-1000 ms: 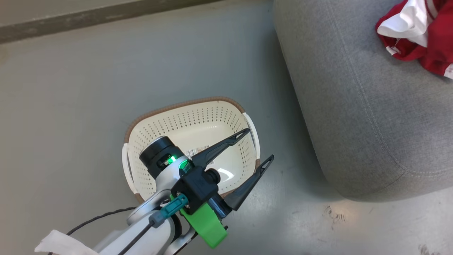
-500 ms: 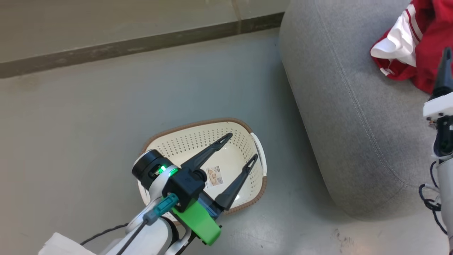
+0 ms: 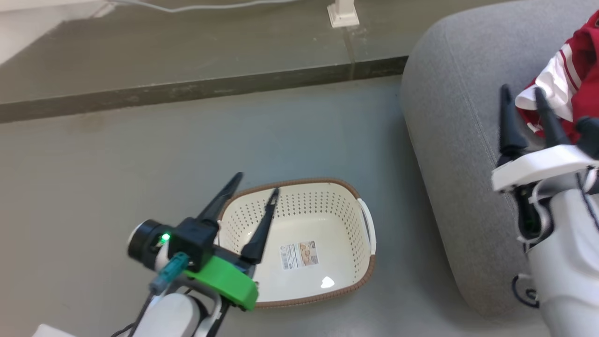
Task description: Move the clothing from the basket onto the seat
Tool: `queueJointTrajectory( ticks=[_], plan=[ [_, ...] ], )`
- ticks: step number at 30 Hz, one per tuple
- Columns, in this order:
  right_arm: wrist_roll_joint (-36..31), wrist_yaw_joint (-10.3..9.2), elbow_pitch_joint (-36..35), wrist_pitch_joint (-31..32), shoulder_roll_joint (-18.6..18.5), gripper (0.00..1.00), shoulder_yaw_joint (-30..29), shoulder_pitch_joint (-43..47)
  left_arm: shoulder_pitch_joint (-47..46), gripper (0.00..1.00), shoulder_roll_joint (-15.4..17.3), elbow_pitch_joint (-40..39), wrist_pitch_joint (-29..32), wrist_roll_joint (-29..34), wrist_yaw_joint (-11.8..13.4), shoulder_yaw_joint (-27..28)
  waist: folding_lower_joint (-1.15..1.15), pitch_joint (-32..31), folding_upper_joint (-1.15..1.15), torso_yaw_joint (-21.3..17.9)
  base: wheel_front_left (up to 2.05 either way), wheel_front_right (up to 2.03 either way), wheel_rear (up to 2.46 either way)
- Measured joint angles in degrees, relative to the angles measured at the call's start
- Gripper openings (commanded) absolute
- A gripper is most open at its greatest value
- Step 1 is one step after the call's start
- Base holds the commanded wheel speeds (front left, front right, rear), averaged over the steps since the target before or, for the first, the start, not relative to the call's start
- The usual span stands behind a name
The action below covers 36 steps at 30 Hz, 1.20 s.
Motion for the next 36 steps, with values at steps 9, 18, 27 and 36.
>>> queueJointTrajectory(
  ticks=[9,18,27,36],
  plan=[
    [-2.9,0.18,-3.6,0.0,2.4,1.0,4.6,6.2,4.5,1.0,1.4,0.8,-1.0,-0.8,2.2,6.8,0.0,-3.6,0.0,1.5,0.0,0.0,0.0],
    [-5.6,-0.08,-5.5,0.0,3.1,1.0,8.0,11.3,8.0,1.0,1.9,2.5,-1.1,-2.1,2.8,11.2,0.0,-6.1,0.0,2.4,0.0,0.0,0.0],
    [-6.6,-1.19,-7.9,0.0,3.4,1.0,9.4,15.7,11.0,1.0,1.8,3.9,-1.1,-2.5,3.0,13.3,0.0,-8.0,0.0,2.5,0.0,0.0,0.0],
    [-6.9,-3.15,-11.3,0.4,3.5,1.0,9.3,18.2,12.2,1.0,1.2,4.2,-1.0,-2.5,3.2,15.1,-0.01,-8.5,0.0,2.3,0.0,0.0,0.0]
  ],
)
